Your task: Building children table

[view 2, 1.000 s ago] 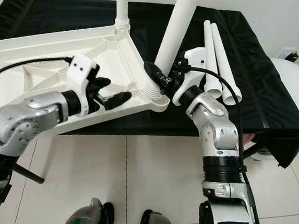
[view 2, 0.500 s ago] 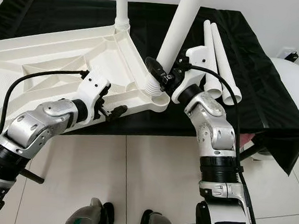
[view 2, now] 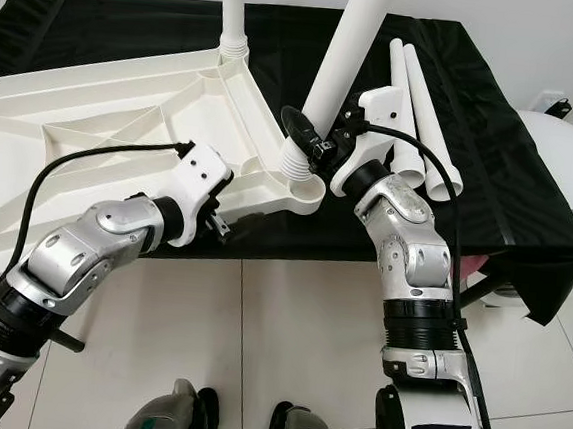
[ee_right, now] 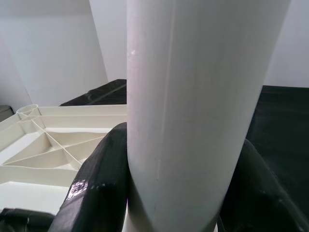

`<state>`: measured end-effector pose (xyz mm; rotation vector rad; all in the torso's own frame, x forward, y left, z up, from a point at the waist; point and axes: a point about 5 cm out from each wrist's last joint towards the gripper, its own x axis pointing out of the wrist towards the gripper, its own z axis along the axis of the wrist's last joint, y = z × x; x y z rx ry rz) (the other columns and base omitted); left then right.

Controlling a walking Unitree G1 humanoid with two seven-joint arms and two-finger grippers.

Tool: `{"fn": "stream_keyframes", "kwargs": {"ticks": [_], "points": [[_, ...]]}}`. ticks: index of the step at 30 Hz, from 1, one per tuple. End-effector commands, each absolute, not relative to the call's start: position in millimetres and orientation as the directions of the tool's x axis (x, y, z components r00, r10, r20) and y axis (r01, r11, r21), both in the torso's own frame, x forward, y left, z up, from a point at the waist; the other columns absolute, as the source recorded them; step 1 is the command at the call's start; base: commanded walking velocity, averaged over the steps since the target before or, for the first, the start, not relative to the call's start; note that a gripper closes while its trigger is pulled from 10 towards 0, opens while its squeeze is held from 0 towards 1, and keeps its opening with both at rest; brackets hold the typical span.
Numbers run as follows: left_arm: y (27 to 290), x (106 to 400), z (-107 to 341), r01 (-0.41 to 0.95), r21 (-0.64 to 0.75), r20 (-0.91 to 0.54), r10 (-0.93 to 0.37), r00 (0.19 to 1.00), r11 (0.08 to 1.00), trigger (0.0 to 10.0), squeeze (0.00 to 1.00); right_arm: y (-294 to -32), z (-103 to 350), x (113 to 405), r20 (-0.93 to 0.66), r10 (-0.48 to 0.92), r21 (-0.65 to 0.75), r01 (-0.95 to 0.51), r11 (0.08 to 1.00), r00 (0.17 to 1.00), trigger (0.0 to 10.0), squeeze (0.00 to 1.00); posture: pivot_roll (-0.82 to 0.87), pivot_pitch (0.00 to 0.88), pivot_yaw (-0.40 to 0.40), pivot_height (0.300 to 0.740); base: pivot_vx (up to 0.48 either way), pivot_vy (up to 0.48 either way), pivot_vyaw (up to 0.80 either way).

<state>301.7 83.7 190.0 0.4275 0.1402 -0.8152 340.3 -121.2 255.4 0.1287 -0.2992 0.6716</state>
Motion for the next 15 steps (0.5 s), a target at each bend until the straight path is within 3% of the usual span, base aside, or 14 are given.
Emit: {"fn": "stream_keyframes", "kwargs": {"ticks": [1,15], "points": [[78.8,294.6,182.6,0.772,0.325,-0.316,-0.706,0.633,0.546,10.0,0.00,-122.3,260.3,340.8,0.332,0.591,0.004,-0.627,0.779,0.736,10.0,0.00,-0.03,0.136,-0.012,0.740,0.000,0.000,0.00],[87.4,314.9,171.4,0.744,0.361,-0.385,-0.636,0.669,0.563,10.0,0.00,-126.3,263.6,342.1,0.338,0.582,-0.008,-0.616,0.788,0.740,10.0,0.00,-0.05,0.148,-0.001,0.740,0.000,0.000,0.00]]}}
